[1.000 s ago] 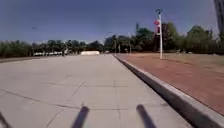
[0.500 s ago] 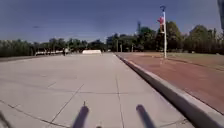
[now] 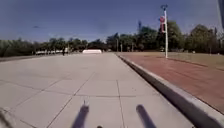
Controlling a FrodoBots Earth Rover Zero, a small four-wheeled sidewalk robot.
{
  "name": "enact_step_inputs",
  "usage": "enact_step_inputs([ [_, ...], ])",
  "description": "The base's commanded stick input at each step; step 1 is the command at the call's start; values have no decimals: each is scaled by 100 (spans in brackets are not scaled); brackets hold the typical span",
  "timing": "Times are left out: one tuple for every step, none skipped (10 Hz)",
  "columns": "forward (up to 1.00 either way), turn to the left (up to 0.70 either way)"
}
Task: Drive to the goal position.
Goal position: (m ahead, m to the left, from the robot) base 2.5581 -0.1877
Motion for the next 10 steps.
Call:
enact_step_inputs([
  [70, 0],
  [70, 0],
  [70, 0],
  [70, 0],
  [70, 0],
  [70, 0],
  [70, 0],
  [70, 0],
  [70, 0],
  [70, 0],
])
